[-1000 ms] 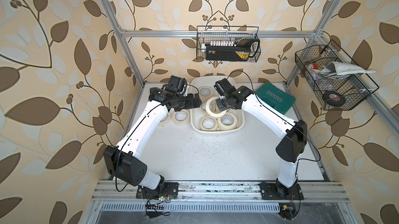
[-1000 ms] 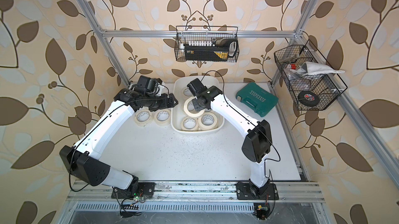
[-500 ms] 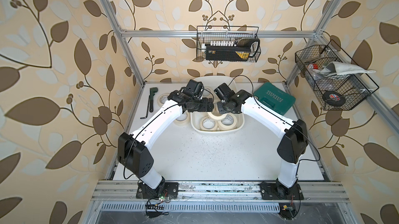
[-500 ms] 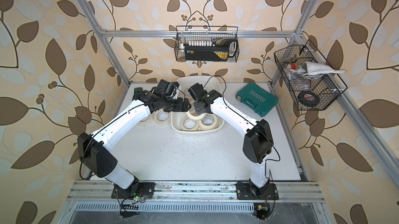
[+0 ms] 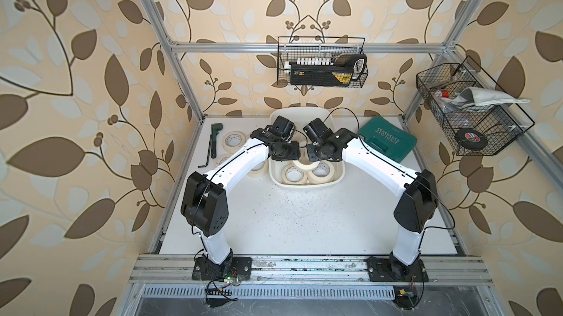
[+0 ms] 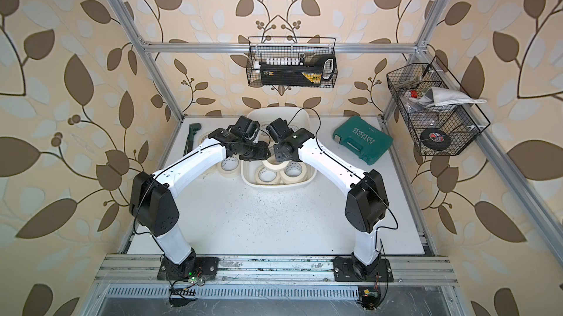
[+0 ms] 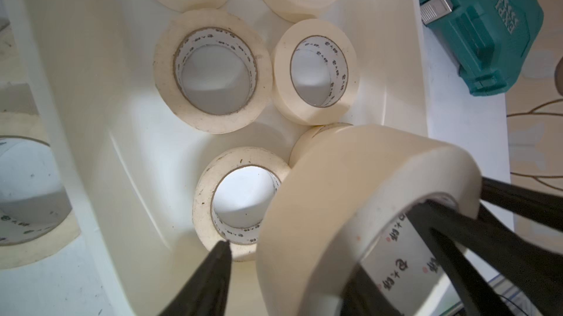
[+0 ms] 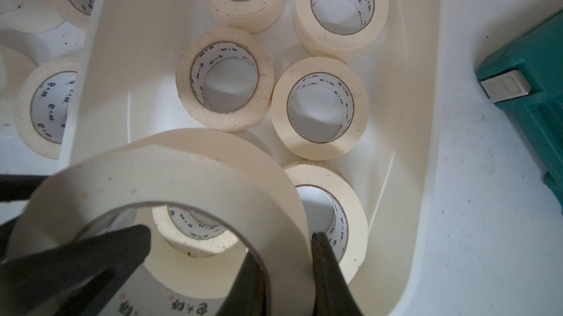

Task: Take out the art tape in the storage box
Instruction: Place the art tape at the center of the board.

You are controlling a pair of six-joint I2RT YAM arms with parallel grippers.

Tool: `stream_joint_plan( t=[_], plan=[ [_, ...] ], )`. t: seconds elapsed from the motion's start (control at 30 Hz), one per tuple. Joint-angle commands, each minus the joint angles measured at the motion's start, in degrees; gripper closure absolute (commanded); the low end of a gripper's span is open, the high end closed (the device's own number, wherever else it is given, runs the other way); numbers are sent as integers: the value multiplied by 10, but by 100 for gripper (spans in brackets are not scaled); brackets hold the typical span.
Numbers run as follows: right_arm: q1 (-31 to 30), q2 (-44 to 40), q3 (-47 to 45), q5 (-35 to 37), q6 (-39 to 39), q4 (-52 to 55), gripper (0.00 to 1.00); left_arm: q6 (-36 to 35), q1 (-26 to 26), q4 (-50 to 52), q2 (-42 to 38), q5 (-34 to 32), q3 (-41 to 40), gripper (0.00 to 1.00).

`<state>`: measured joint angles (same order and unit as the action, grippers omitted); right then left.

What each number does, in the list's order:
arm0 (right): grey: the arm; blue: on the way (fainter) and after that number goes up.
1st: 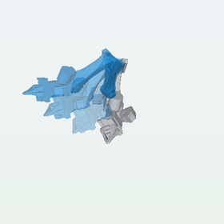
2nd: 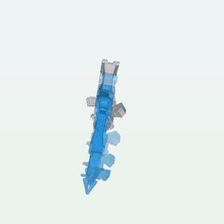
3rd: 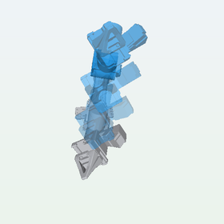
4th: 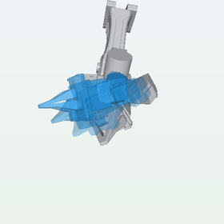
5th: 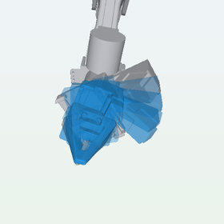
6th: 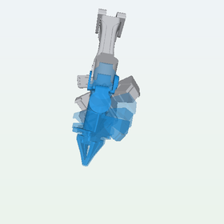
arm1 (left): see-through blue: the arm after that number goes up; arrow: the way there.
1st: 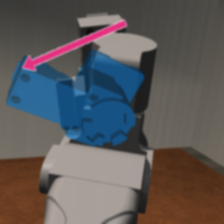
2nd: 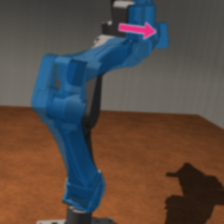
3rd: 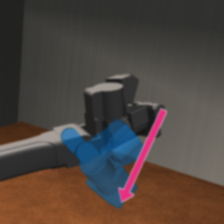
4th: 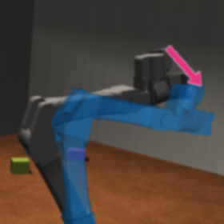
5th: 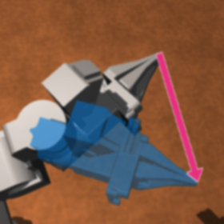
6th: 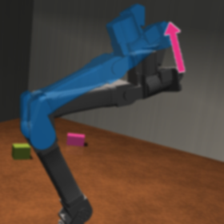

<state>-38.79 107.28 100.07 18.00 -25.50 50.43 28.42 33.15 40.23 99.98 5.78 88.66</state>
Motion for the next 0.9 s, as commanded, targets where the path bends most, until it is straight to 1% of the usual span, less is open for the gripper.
stream_joint_plan(
  t=[0.0,0.07,0.2,0.3,0.37,0.5,0.63,0.73,0.87],
  plan=[
    [-1,-29,-4,-3,-6,-12,100,8,-3,-10,1,-13,10,57],
    [0,-31,-5,-7,-4,-13,94,10,-2,-10,3,-10,11,61],
    [0,-44,-9,-15,-3,-17,74,11,-2,-2,10,-5,17,72],
    [0,-59,-15,-17,-2,-23,65,13,-3,-2,10,0,17,77],
    [-1,-69,-16,-17,0,-24,61,12,-2,1,10,2,19,80],
    [0,-94,-22,-31,8,-32,55,8,-3,30,18,1,35,81],
    [0,-125,-35,-47,17,-50,50,6,-3,58,7,5,40,81],
    [0,-143,-41,-50,22,-55,49,9,-3,120,0,-4,65,81],
    [1,-157,-47,-50,26,-60,48,12,-5,169,-38,-25,62,83]
  ],
)
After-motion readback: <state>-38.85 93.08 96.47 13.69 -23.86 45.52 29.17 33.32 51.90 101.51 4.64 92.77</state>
